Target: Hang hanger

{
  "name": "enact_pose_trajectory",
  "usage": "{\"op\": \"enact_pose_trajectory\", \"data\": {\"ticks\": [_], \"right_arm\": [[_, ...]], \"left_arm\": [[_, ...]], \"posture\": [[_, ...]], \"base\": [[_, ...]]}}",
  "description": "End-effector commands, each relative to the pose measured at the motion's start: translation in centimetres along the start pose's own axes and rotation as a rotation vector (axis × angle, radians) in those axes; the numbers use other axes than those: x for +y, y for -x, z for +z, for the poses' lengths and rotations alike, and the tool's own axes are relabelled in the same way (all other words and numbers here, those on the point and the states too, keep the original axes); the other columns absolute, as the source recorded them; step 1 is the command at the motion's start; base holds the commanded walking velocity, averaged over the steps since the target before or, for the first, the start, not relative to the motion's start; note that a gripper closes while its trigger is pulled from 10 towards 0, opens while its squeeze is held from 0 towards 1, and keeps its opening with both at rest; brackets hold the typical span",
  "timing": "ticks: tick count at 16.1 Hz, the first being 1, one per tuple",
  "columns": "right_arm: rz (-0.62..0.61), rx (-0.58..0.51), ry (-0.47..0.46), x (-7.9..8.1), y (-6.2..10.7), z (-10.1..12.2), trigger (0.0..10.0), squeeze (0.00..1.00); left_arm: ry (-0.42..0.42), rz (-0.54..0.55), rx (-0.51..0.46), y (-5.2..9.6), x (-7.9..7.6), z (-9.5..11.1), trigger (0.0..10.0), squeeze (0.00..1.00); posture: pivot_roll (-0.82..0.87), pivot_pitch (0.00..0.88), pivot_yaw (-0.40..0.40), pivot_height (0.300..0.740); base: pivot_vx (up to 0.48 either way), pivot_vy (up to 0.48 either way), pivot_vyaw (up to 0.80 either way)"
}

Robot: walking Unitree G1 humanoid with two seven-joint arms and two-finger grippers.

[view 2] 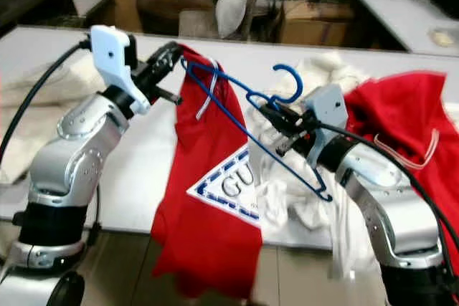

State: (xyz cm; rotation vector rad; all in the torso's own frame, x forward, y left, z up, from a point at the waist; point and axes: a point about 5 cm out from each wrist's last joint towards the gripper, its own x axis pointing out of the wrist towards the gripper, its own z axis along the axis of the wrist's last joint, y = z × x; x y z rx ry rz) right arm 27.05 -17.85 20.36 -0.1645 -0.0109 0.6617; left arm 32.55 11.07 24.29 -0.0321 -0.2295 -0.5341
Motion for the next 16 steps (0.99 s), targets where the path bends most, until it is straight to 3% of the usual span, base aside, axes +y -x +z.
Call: {"op": "enact_pose_trajectory", "data": {"ticks": [1,5,9,12,13,14,16], "right_arm": [[0.006,-0.028,0.012,-0.1,0.2,0.7,10.0,0.00],[0.228,0.016,-0.006,1.3,1.6,0.6,10.0,0.00],[0.421,0.164,0.006,2.8,2.9,-0.6,10.0,0.00],[0.471,0.193,0.003,3.3,3.1,-0.8,10.0,0.00],[0.478,0.198,0.006,3.4,2.9,-0.9,10.0,0.00],[0.464,0.214,0.024,3.3,2.1,-1.3,10.0,0.00],[0.426,0.230,0.053,2.7,1.3,-1.6,10.0,0.00]], "left_arm": [[-0.014,0.001,-0.006,0.2,0.6,0.4,10.0,0.00],[-0.047,-0.032,0.012,-1.6,0.7,0.4,10.0,0.00],[-0.106,-0.058,-0.017,-3.5,1.4,1.7,10.0,0.00],[-0.118,-0.091,-0.061,-4.4,1.3,3.0,10.0,0.00],[-0.105,-0.107,-0.087,-4.5,1.1,3.7,10.0,0.00],[-0.060,-0.189,-0.157,-4.4,0.4,5.6,10.0,0.00],[-0.021,-0.246,-0.209,-4.2,0.0,6.9,10.0,0.00]], "posture": [[-0.15,0.000,-0.010,0.740],[-0.15,0.000,-0.015,0.740],[-0.15,0.000,-0.005,0.740],[-0.15,0.000,-0.006,0.740],[-0.15,0.000,-0.006,0.740],[-0.15,0.000,-0.010,0.740],[-0.15,0.000,-0.010,0.740]], "base": [[0.000,0.000,0.00],[0.000,0.000,0.00],[0.000,0.000,0.00],[0.000,0.000,0.00],[0.000,0.000,0.00],[0.000,0.000,0.00],[0.000,0.000,0.00]]}}
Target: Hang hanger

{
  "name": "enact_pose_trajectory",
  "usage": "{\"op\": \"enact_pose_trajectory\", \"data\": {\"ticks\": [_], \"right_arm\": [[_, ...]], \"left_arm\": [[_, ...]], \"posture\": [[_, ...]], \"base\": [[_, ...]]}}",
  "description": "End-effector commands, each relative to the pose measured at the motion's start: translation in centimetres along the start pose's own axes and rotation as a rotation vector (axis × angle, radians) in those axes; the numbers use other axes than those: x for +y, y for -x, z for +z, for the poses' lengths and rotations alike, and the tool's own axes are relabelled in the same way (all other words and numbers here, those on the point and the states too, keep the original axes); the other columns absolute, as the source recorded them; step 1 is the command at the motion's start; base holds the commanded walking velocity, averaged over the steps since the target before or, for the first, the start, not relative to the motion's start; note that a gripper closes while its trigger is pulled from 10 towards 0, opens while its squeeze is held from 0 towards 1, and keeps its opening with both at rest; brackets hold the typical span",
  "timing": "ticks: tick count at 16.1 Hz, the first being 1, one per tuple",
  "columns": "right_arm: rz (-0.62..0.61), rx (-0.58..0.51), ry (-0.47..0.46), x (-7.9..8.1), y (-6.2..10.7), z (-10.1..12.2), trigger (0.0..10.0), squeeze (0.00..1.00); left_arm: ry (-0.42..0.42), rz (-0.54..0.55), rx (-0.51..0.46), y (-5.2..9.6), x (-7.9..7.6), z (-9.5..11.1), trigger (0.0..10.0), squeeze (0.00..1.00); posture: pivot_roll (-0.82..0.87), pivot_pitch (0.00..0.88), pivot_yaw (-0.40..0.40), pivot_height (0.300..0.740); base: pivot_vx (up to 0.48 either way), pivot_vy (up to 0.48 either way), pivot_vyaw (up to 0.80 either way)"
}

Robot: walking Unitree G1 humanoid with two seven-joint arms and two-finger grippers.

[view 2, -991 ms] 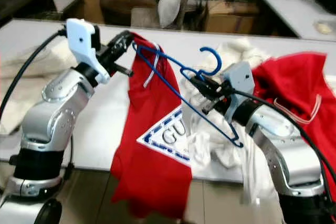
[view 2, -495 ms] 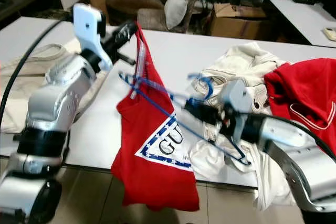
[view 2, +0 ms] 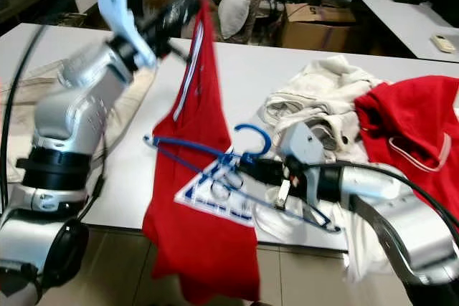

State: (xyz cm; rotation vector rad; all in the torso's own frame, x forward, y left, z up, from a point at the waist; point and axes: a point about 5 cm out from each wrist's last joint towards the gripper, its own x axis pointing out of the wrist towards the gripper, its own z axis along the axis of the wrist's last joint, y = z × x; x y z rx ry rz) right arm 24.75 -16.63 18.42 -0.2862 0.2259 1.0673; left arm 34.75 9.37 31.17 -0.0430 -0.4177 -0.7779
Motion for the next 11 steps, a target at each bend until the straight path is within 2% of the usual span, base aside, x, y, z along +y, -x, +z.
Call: {"op": "enact_pose_trajectory", "data": {"ticks": [1,2,3,4,5,6,7,8,9,10,11], "right_arm": [[-0.124,0.023,0.053,-2.2,-0.5,0.1,10.0,0.00],[-0.170,0.023,0.067,-3.1,-0.8,0.2,10.0,0.00],[-0.248,0.014,0.089,-4.7,-1.0,0.7,10.0,0.00],[-0.353,-0.022,0.149,-6.8,-0.9,2.2,10.0,0.00],[-0.616,-0.172,0.280,-11.3,1.0,7.1,10.0,0.00],[-0.729,-0.237,0.319,-12.7,2.3,9.1,10.0,0.00],[-0.985,-0.443,0.395,-14.9,6.2,13.7,10.0,0.00],[-1.039,-0.603,0.412,-15.2,8.7,16.4,10.0,0.00],[-1.026,-0.615,0.432,-15.3,9.1,16.9,10.0,0.00],[-0.875,-0.482,0.444,-15.6,7.4,15.3,10.0,0.00],[-0.822,-0.424,0.442,-15.6,6.6,14.3,10.0,0.00]], "left_arm": [[0.028,-0.054,-0.107,-0.1,-0.2,2.8,10.0,0.00],[0.038,-0.070,-0.130,-0.1,-0.2,3.4,10.0,0.00],[0.066,-0.094,-0.170,-0.2,-0.3,4.4,10.0,0.00],[0.086,-0.112,-0.210,-0.2,-0.4,5.4,10.0,0.00],[0.100,-0.131,-0.284,-0.2,-0.4,7.2,10.0,0.00],[0.107,-0.133,-0.302,-0.1,-0.3,7.6,10.0,0.00],[0.123,-0.130,-0.341,0.1,-0.2,8.2,10.0,0.00],[0.138,-0.118,-0.359,0.3,0.0,8.5,10.0,0.00],[0.143,-0.108,-0.361,0.4,0.2,8.5,10.0,0.00],[0.146,-0.070,-0.342,0.7,0.5,8.3,10.0,0.00],[0.148,-0.059,-0.333,0.8,0.7,8.0,10.0,0.00]], "posture": [[-0.15,0.000,-0.014,0.740],[-0.15,0.000,-0.014,0.740],[-0.15,0.000,-0.015,0.740],[-0.14,0.000,-0.019,0.740],[-0.14,0.000,-0.023,0.740],[-0.14,0.000,-0.023,0.740],[-0.13,0.000,-0.027,0.740],[-0.13,0.000,-0.037,0.740],[-0.13,0.000,-0.037,0.740],[-0.13,0.000,-0.043,0.740],[-0.13,0.000,-0.043,0.740]], "base": [[0.000,0.000,0.00],[0.000,0.000,0.00],[0.000,0.000,0.00],[0.000,0.000,0.00],[0.000,0.000,0.00],[0.000,0.000,0.00],[0.000,0.000,0.00],[0.000,0.000,0.00],[0.000,0.000,0.00],[0.000,0.000,0.00],[0.000,0.000,0.00]]}}
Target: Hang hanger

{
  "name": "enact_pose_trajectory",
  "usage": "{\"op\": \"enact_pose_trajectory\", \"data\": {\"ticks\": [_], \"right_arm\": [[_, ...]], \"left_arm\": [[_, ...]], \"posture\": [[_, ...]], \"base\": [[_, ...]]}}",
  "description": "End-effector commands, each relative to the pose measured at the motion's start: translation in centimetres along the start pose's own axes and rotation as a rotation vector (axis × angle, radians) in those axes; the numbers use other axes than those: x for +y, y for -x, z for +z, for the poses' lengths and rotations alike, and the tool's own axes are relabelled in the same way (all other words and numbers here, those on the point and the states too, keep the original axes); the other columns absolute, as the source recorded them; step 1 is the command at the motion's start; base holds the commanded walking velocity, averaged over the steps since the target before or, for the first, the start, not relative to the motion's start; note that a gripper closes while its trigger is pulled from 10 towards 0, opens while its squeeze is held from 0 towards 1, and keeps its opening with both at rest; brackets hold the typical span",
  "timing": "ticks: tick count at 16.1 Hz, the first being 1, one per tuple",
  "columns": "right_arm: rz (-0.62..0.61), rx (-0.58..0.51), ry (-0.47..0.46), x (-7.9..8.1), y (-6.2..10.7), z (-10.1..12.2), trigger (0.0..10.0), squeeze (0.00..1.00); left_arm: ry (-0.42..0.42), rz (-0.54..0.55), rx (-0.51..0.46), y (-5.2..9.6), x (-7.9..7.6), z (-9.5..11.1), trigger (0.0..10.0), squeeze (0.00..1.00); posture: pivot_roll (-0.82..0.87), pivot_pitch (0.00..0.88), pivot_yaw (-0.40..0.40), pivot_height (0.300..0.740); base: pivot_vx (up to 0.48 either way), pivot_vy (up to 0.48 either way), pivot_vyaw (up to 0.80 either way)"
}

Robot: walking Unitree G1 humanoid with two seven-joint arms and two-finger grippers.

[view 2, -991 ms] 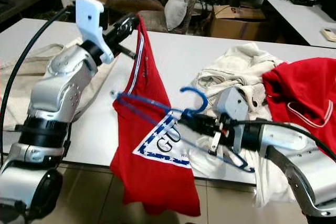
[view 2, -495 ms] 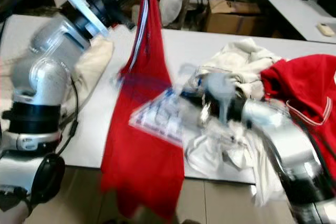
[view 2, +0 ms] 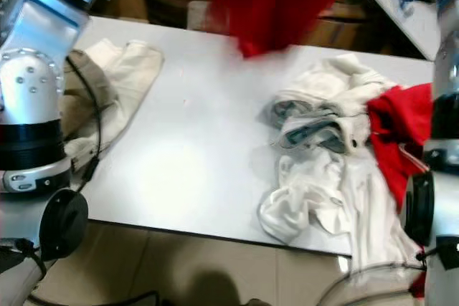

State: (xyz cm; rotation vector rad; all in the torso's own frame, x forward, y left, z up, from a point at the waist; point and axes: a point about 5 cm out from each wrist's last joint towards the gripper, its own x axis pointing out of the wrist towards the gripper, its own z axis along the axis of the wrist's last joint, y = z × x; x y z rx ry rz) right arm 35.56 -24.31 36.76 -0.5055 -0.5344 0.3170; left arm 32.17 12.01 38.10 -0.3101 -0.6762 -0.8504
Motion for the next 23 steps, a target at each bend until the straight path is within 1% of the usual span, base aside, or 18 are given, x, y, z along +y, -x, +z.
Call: {"op": "enact_pose_trajectory", "data": {"ticks": [1,2,3,5,7,8,9,10,12,14,16,17,18,19,20,21,22,23], "right_arm": [[0.138,0.134,-0.013,2.4,0.6,-3.4,10.0,0.00],[0.260,0.232,-0.044,5.0,2.0,-6.3,10.0,0.00],[0.356,0.288,-0.085,6.8,3.6,-8.0,10.0,0.00],[0.560,0.423,-0.156,10.1,8.2,-10.7,10.0,0.00],[0.699,0.494,-0.237,11.8,11.8,-10.9,10.0,0.00],[0.725,0.501,-0.252,11.8,12.6,-10.6,10.0,0.00],[0.761,0.505,-0.255,11.5,13.4,-9.8,10.0,0.00],[0.784,0.501,-0.245,10.6,13.7,-8.7,10.0,0.00],[0.830,0.500,-0.220,9.3,14.0,-6.7,10.0,0.00],[0.855,0.485,-0.204,8.0,13.9,-4.2,10.0,0.00],[0.819,0.453,-0.187,6.4,13.4,-2.4,10.0,0.00],[0.785,0.454,-0.169,5.6,13.3,-1.9,10.0,0.00],[0.727,0.499,-0.130,4.2,13.5,-1.7,10.0,0.00],[0.659,0.562,-0.106,2.9,13.8,-2.2,10.0,0.00],[0.589,0.612,-0.081,2.1,14.1,-2.9,10.0,0.00],[0.472,0.669,-0.078,1.4,14.0,-4.1,10.0,0.00],[0.353,0.695,-0.063,1.0,13.6,-5.2,10.0,0.00],[0.303,0.692,-0.082,1.1,13.2,-5.6,10.0,0.00]], "left_arm": [[-0.006,0.020,0.029,0.2,0.1,-0.4,10.0,0.00],[-0.019,0.082,0.088,0.6,0.5,-1.7,10.0,0.00],[-0.037,0.138,0.141,0.8,0.9,-2.9,10.0,0.00],[-0.058,0.195,0.286,1.4,0.7,-6.4,10.0,0.00],[-0.063,0.247,0.422,2.4,0.1,-10.0,10.0,0.00],[-0.083,0.271,0.469,2.9,0.2,-11.1,10.0,0.00],[-0.106,0.297,0.534,3.7,0.2,-12.7,10.0,0.00],[-0.163,0.326,0.591,4.3,0.8,-13.8,10.0,0.00],[-0.229,0.328,0.641,4.9,1.6,-14.5,10.0,0.00],[-0.348,0.259,0.748,6.5,1.9,-15.5,10.0,0.00],[-0.372,0.169,0.822,8.1,1.6,-16.0,10.0,0.00],[-0.323,0.119,0.841,8.5,1.1,-16.1,10.0,0.00],[-0.264,0.032,0.880,9.2,0.2,-16.2,10.0,0.00],[-0.208,-0.038,0.910,9.7,-0.7,-16.4,10.0,0.00],[-0.153,-0.065,0.903,9.6,-1.5,-16.5,10.0,0.00],[-0.110,-0.089,0.867,8.9,-2.4,-16.8,10.0,0.36],[-0.032,-0.108,0.804,7.6,-3.7,-16.9,10.0,1.00],[-0.002,-0.121,0.753,6.8,-4.4,-16.8,10.0,1.00]], "posture": [[-0.13,0.000,-0.046,0.740],[-0.13,0.000,-0.046,0.740],[-0.13,0.000,-0.044,0.740],[-0.13,0.000,-0.043,0.740],[-0.14,0.000,-0.027,0.740],[-0.14,0.000,-0.020,0.740],[-0.15,0.000,-0.009,0.740],[-0.17,0.000,0.007,0.740],[-0.17,0.000,0.014,0.740],[-0.17,0.000,0.015,0.740],[-0.17,0.000,0.009,0.740],[-0.16,0.000,0.001,0.740],[-0.16,0.000,-0.004,0.740],[-0.15,0.000,-0.010,0.740],[-0.15,0.000,-0.012,0.740],[-0.15,0.000,-0.012,0.740],[-0.15,0.000,-0.012,0.740],[-0.15,0.000,-0.012,0.740]], "base": [[0.000,0.000,0.00],[0.000,0.000,0.00],[0.000,0.000,0.00],[0.000,0.000,0.00],[0.000,0.000,0.00],[0.000,0.000,0.00],[0.000,0.000,0.00],[0.000,0.000,0.00],[0.000,0.000,0.00],[0.000,0.000,0.00],[0.000,0.000,0.00],[0.000,0.000,0.00],[0.000,0.000,0.00],[0.000,0.000,0.00],[0.000,0.000,0.00],[0.000,0.000,0.00],[0.000,0.000,0.00],[0.000,0.000,0.00]]}}
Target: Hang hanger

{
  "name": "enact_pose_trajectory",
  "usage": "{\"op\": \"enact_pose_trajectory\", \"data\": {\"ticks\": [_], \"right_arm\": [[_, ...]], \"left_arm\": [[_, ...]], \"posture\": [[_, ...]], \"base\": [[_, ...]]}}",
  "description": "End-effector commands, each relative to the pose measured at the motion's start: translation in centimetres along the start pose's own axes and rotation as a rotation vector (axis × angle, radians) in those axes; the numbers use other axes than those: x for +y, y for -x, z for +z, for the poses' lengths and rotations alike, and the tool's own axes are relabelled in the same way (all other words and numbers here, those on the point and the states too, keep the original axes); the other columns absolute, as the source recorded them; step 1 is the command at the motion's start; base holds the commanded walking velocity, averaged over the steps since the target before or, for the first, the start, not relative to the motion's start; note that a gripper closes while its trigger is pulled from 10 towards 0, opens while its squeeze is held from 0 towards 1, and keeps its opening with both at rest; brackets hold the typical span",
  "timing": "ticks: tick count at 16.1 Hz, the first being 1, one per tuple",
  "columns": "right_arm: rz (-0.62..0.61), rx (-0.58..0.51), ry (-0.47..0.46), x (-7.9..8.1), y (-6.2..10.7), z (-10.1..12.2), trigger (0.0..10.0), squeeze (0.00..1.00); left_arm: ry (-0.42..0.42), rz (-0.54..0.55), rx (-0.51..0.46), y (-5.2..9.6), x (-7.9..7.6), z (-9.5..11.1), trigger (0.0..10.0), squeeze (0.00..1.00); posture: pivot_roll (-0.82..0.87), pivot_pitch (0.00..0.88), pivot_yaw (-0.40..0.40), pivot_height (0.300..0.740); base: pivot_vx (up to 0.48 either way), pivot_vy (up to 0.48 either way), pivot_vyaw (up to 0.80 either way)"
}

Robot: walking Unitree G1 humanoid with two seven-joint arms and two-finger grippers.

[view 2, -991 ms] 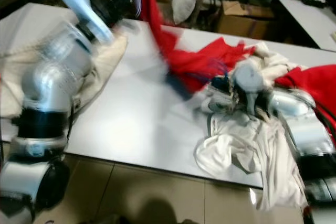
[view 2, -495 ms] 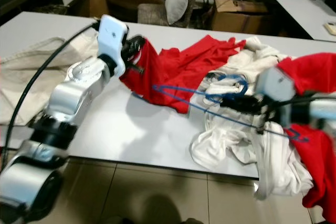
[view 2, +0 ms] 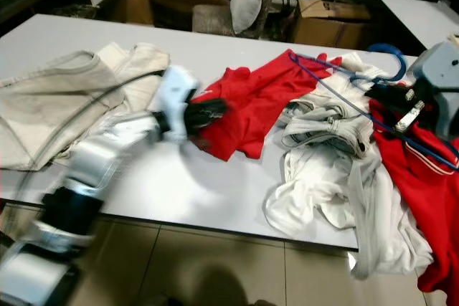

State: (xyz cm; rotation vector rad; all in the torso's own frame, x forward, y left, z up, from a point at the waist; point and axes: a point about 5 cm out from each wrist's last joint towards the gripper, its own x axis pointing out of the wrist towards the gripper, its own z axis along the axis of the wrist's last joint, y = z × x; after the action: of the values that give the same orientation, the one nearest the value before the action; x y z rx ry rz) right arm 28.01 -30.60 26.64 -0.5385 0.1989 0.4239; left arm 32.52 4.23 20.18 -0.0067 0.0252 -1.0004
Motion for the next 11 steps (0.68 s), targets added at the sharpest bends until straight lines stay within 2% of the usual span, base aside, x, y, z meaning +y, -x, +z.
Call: {"op": "enact_pose_trajectory", "data": {"ticks": [1,2,3,5,6,7,8,9,10,11], "right_arm": [[-0.081,0.004,-0.059,-0.1,-0.9,-0.2,10.0,0.00],[-0.116,-0.014,-0.103,0.2,-1.7,-0.5,10.0,0.00],[-0.122,-0.020,-0.112,0.8,-2.4,-0.8,10.0,0.00],[-0.127,-0.036,-0.132,1.4,-3.1,-0.9,10.0,0.00],[-0.138,-0.060,-0.146,1.7,-3.4,-0.6,10.0,0.00],[-0.121,-0.155,-0.187,2.6,-4.1,0.7,10.0,0.00],[-0.097,-0.211,-0.218,3.2,-4.3,1.5,10.0,0.00],[-0.097,-0.211,-0.218,3.2,-4.3,1.5,10.0,0.00],[-0.078,-0.254,-0.261,3.8,-4.3,2.1,10.0,0.00],[-0.065,-0.302,-0.305,4.6,-4.4,2.6,10.0,0.00]], "left_arm": [[0.024,-0.122,-0.214,-1.2,-2.3,4.1,10.0,1.00],[0.093,-0.212,-0.349,-1.5,-3.8,6.2,10.0,1.00],[0.162,-0.274,-0.391,-1.3,-4.4,6.8,10.0,1.00],[0.174,-0.305,-0.364,-1.0,-4.5,6.3,10.0,1.00],[0.120,-0.265,-0.314,-0.8,-3.9,5.6,10.0,1.00],[-0.024,-0.147,-0.214,0.1,-2.0,4.5,10.0,1.00],[-0.068,-0.071,-0.200,0.8,-0.8,4.5,10.0,1.00],[-0.068,-0.071,-0.200,0.8,-0.8,4.5,10.0,1.00],[-0.092,0.019,-0.209,1.8,0.5,4.7,10.0,1.00],[-0.118,0.158,-0.201,3.3,2.2,4.6,10.0,0.92]], "posture": [[-0.16,0.000,-0.003,0.740],[-0.16,0.000,-0.003,0.740],[-0.17,0.000,0.002,0.740],[-0.17,0.000,0.002,0.740],[-0.17,0.000,0.005,0.740],[-0.16,0.000,0.001,0.740],[-0.16,0.000,0.001,0.740],[-0.16,0.000,0.001,0.740],[-0.15,0.000,-0.006,0.740],[-0.15,0.000,-0.009,0.740]], "base": [[0.000,0.000,0.00],[0.000,0.000,0.00],[0.000,0.000,0.00],[0.000,0.000,0.00],[0.000,0.000,0.00],[0.000,0.000,0.00],[0.000,0.000,0.00],[0.000,0.000,0.00],[0.000,0.000,0.00],[0.000,0.000,0.00]]}}
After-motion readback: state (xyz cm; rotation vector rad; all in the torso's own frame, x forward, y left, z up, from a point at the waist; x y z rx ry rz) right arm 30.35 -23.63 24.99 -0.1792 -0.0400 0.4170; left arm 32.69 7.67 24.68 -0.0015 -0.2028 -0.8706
